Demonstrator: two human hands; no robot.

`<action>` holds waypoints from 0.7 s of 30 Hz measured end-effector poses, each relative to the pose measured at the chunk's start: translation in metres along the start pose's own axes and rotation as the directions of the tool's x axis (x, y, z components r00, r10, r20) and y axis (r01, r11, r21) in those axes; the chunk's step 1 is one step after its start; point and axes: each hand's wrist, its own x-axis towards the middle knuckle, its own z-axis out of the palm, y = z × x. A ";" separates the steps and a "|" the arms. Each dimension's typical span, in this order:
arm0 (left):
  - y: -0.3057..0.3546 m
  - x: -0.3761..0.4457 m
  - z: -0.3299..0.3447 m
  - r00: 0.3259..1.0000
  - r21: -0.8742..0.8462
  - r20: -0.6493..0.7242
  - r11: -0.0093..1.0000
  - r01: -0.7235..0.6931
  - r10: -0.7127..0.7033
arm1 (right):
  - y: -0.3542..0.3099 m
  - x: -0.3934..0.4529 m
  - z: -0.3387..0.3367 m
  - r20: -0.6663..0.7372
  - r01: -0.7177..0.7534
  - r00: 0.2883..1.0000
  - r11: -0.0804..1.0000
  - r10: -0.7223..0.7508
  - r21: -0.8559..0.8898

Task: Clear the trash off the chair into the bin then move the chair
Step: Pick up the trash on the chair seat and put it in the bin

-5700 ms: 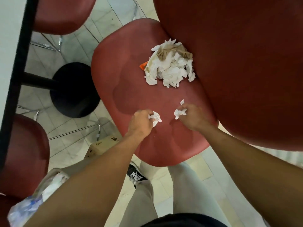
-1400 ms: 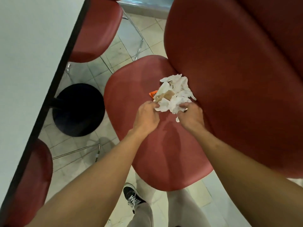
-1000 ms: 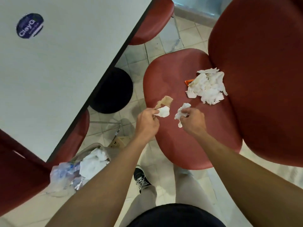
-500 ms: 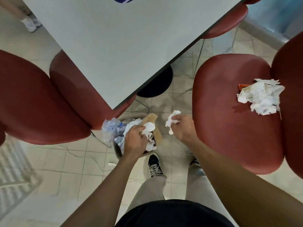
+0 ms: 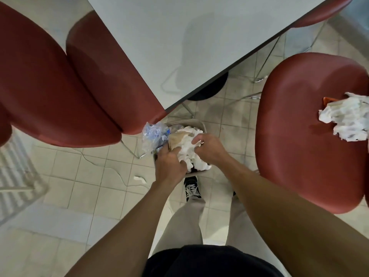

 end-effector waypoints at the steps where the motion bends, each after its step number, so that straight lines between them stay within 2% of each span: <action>1: -0.003 0.001 0.001 1.000 0.007 -0.020 1.000 -0.020 0.021 | 0.000 0.001 0.003 0.005 -0.011 1.000 1.000 0.011 0.007; 6: -0.015 0.002 0.003 0.993 -0.039 -0.096 0.996 -0.074 0.070 | -0.005 -0.002 0.003 -0.013 -0.069 0.997 0.994 0.070 0.087; 15: -0.008 -0.006 -0.005 0.984 -0.086 -0.147 0.989 -0.118 0.104 | -0.012 0.003 0.004 -0.076 0.074 0.995 0.974 -0.059 0.215; 19: 0.002 -0.009 -0.010 0.982 -0.108 -0.157 0.987 -0.123 0.105 | -0.008 0.000 -0.002 -0.183 0.059 0.983 0.963 -0.010 0.264; 21: 0.007 -0.008 -0.011 0.978 -0.095 -0.164 0.985 -0.142 0.125 | -0.004 -0.003 -0.008 -0.220 0.089 0.975 0.965 -0.033 0.247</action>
